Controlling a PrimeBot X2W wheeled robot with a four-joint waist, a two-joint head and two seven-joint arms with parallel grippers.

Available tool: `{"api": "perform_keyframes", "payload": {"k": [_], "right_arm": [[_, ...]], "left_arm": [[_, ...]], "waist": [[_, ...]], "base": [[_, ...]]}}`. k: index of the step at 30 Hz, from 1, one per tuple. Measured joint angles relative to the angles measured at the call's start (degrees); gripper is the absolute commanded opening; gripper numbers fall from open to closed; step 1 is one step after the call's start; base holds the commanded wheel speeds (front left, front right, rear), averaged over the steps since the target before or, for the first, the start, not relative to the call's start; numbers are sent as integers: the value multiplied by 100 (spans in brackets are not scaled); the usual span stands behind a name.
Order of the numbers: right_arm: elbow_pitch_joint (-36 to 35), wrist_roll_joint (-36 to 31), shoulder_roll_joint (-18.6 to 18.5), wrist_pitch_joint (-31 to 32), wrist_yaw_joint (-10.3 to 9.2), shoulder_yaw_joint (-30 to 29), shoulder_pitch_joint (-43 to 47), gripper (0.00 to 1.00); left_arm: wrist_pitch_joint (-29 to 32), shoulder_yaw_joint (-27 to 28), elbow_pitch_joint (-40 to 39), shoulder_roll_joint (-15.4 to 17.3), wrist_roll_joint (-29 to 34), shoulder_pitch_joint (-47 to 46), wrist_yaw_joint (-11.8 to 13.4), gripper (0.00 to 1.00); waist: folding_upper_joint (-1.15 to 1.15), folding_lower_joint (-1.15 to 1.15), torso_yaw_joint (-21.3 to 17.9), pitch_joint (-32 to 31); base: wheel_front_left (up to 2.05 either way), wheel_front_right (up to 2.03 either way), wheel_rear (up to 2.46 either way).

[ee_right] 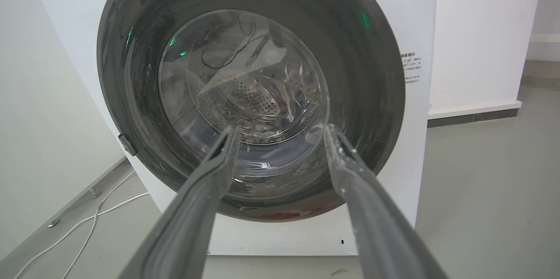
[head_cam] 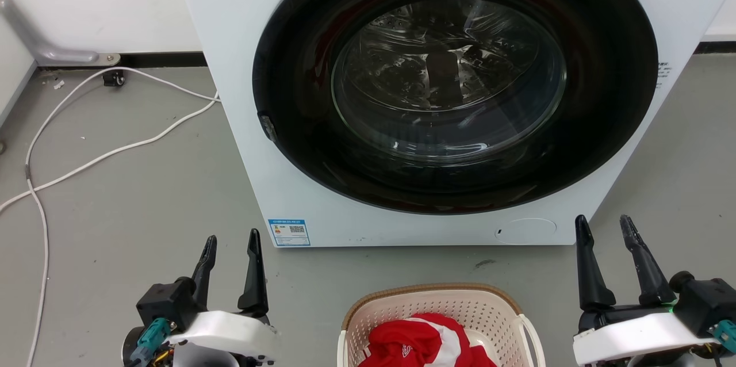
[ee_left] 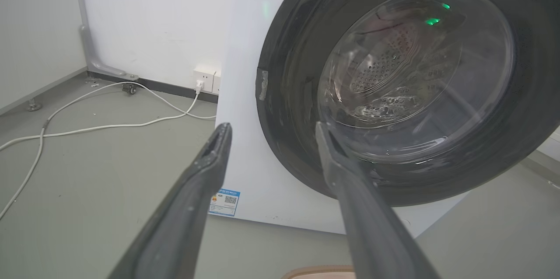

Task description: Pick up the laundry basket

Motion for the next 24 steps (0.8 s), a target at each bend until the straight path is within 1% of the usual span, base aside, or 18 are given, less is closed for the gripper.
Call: {"api": "perform_keyframes", "payload": {"k": [8, 24], "right_arm": [[-16, -124, -1, -101, 0, -48, 43, 100], [26, -715, -3, -269, 1, 22, 136, 100]], "left_arm": [[-93, -38, 42, 2, 283, 22, 51, 100], [-264, -119, 129, 5, 860, 85, 160, 100]], "waist": [[0, 0, -24, -21], [0, 0, -12, -43]], "base": [[0, 0, 0], [0, 0, 0]]}}
